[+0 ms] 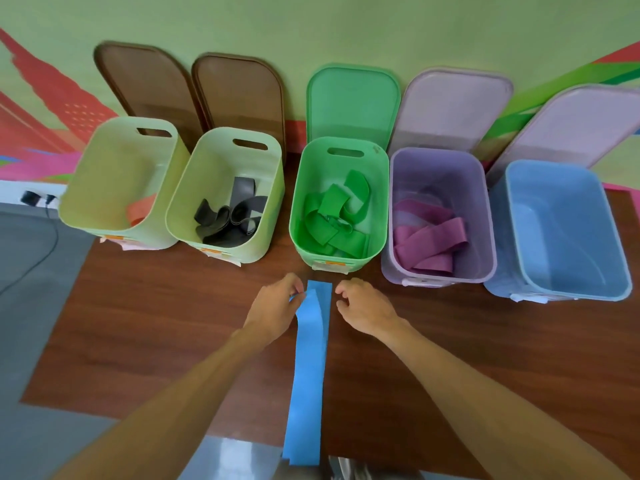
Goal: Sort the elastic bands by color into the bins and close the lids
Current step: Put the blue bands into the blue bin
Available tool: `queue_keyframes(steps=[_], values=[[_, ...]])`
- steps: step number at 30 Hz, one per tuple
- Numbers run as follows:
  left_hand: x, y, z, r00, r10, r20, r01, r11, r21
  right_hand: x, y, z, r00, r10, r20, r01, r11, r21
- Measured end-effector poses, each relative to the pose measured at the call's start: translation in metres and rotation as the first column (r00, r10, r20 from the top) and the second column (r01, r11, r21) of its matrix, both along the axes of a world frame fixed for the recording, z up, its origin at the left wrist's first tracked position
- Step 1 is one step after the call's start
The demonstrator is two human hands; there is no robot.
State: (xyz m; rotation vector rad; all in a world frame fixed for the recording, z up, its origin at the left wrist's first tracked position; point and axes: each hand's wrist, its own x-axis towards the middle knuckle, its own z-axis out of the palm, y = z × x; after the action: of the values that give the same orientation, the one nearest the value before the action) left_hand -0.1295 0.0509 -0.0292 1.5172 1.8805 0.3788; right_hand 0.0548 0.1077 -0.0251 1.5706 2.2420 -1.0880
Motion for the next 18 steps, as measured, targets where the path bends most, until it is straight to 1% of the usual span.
queue_keyframes(steps=[2, 4, 7, 11, 14, 18], values=[[-0.006, -0.004, 0.011, 0.997, 0.036, 0.063, -0.034, 0.999, -0.036, -0.013, -0.005, -0.005, 1.000, -0.001, 0.013, 0.001, 0.999, 0.034], [-0.010, -0.005, 0.019, 0.990, 0.085, 0.110, -0.083, 0.996, -0.025, -0.026, -0.010, -0.008, 0.999, -0.027, 0.022, 0.025, 0.998, 0.053], [-0.015, -0.004, 0.030, 0.981, 0.140, 0.136, -0.140, 0.990, -0.014, -0.037, -0.017, -0.014, 0.998, -0.047, 0.047, 0.043, 0.996, 0.078], [-0.021, -0.004, 0.043, 0.972, 0.148, 0.182, -0.143, 0.989, -0.041, -0.042, -0.022, -0.020, 0.994, -0.106, 0.032, 0.099, 0.983, 0.157], [-0.027, -0.004, 0.046, 0.968, 0.169, 0.188, -0.161, 0.985, -0.055, -0.042, -0.025, -0.024, 0.993, -0.121, 0.018, 0.114, 0.967, 0.226], [-0.032, -0.007, 0.050, 0.973, 0.143, 0.182, -0.137, 0.990, -0.044, -0.043, -0.029, -0.030, 0.984, -0.175, -0.010, 0.172, 0.954, 0.247]])
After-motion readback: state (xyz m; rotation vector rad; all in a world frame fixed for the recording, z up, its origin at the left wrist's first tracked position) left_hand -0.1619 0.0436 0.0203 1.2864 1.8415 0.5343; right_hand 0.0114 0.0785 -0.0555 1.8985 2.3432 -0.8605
